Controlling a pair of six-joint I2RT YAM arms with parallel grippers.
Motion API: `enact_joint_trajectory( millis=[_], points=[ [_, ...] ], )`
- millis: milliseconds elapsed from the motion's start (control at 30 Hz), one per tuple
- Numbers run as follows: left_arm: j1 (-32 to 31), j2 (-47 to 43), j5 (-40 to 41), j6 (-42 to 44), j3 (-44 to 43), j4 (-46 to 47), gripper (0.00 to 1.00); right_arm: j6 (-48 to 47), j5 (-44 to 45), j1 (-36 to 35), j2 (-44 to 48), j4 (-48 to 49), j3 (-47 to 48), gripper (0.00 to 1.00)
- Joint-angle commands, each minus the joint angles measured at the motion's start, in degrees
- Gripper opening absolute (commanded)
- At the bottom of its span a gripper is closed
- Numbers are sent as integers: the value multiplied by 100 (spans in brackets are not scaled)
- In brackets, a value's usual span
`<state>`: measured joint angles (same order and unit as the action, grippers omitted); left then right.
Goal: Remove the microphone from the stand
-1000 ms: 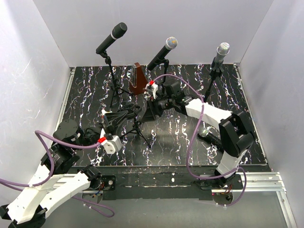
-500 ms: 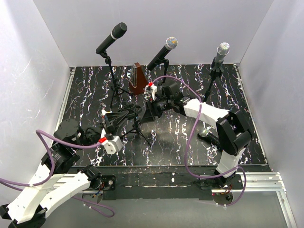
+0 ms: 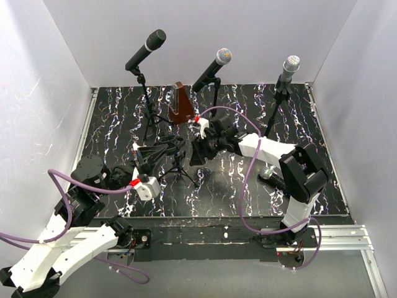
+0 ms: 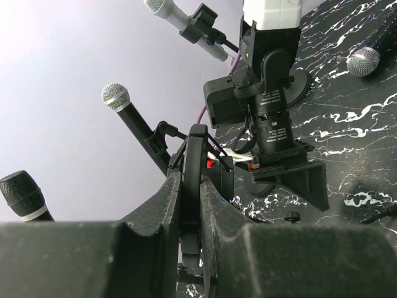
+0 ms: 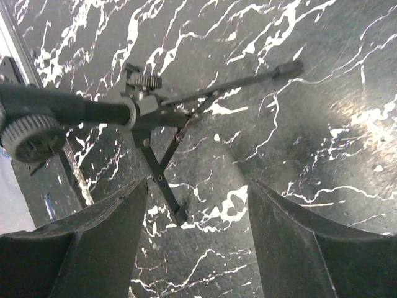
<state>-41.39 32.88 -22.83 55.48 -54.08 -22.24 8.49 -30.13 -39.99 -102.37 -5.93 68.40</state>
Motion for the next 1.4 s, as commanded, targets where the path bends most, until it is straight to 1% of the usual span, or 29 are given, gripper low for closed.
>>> enact_joint_trajectory(
  millis=[0,167,300,333,367,400,433,467,500,600,767,833,867,1033,1133,1233,1367],
  points=[
    [8,-10,-64,-187,-5,-26,0,-541,-528,-18,401,-39,-151,72],
    [8,86,-432,-477,-286,-569,0,-717,-432,70,814,-302,-301,74],
    [16,43,-792,-819,-410,-966,0,-823,-669,228,1253,-645,-327,73],
    [17,51,-828,-863,-419,-1027,0,-1058,-722,228,1393,-768,-327,73],
    [17,51,-846,-890,-436,-1072,7,-1208,-775,228,1534,-856,-336,72],
    [8,69,-846,-916,-436,-1081,32,-1305,-871,228,1649,-909,-345,73],
    [16,86,-846,-925,-445,-1081,44,-1498,-985,228,1789,-953,-354,73],
    [17,104,-855,-925,-454,-1081,53,-1621,-1073,228,1938,-997,-363,74],
    [8,130,-863,-925,-471,-1081,59,-1675,-1135,228,2018,-997,-371,75],
    [17,201,-916,-917,-480,-1072,72,-1684,-1223,228,2186,-989,-284,76],
    [16,288,-855,-908,-541,-1116,82,-1780,-1434,228,2142,-1085,85,75],
    [17,359,-715,-1030,-585,-1072,83,-1807,-1469,219,2063,-1033,261,75],
    [17,403,-601,-1127,-603,-1002,82,-1764,-1496,219,2011,-963,331,75],
    [16,552,-248,-1215,-594,-633,68,-1448,-1873,211,1528,-567,577,74],
    [17,596,-222,-1189,-629,-597,58,-1473,-1935,184,1124,-461,770,73],
    [16,596,-187,-1154,-630,-597,43,-1526,-1970,175,711,-470,1008,72],
    [16,579,-134,-1093,-621,-597,29,-1447,-2190,167,227,-488,1350,71]
  ],
)
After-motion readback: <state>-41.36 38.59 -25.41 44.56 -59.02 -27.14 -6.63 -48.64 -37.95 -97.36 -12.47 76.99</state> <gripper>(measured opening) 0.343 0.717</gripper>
